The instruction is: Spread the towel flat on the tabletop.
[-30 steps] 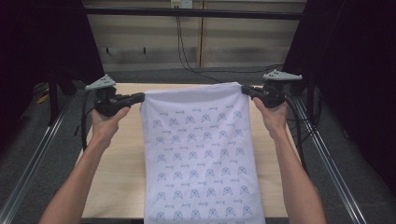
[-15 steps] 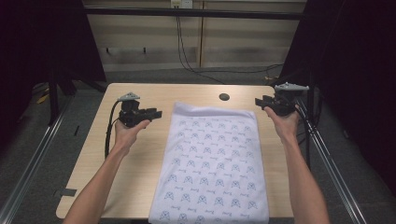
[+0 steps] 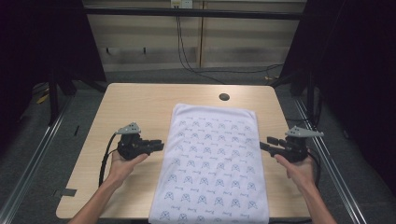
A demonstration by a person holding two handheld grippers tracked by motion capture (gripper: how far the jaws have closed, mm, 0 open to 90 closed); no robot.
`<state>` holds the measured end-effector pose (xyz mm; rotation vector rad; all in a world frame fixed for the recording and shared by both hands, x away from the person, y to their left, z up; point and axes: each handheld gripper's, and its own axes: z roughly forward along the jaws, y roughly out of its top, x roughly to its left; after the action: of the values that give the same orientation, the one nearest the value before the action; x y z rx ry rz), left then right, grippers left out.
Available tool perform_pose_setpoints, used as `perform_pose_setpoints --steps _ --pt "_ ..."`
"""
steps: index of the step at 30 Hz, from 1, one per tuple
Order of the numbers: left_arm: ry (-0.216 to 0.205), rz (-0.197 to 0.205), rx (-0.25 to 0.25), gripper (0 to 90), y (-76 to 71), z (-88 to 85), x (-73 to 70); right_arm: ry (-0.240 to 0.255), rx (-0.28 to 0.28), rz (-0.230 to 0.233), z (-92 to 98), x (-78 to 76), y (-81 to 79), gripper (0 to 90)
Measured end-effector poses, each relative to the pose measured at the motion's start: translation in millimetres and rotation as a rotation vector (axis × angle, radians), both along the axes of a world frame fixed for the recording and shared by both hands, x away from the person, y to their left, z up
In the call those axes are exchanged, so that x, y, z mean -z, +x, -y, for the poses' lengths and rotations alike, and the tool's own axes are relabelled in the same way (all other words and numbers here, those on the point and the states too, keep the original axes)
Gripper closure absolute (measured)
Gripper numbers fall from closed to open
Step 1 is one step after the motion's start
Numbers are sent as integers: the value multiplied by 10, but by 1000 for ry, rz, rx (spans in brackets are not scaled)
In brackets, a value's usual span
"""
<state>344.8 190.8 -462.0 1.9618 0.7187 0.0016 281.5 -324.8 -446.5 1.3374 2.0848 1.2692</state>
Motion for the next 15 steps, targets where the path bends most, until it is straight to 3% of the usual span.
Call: perform_pose_setpoints --steps 2,5,8,9,11,12,15 --pt "23 -20 37 721 -51 55 89 23 -18 -22 -32 100 -109 545" --pt "87 -22 62 705 -14 190 223 4 -65 -66 -163 251 -194 527" --pt "152 10 32 705 44 329 305 -28 -103 -99 -276 341 -142 523" --pt "154 11 24 720 53 345 317 -33 -107 -116 -308 370 -103 518" --pt "162 13 73 796 58 358 354 -37 -115 -116 -337 394 -46 518" --pt "203 26 73 825 52 374 379 -30 -116 -117 -352 399 -15 519" --pt "195 -2 72 821 63 373 449 -7 -106 -107 -400 395 54 519"
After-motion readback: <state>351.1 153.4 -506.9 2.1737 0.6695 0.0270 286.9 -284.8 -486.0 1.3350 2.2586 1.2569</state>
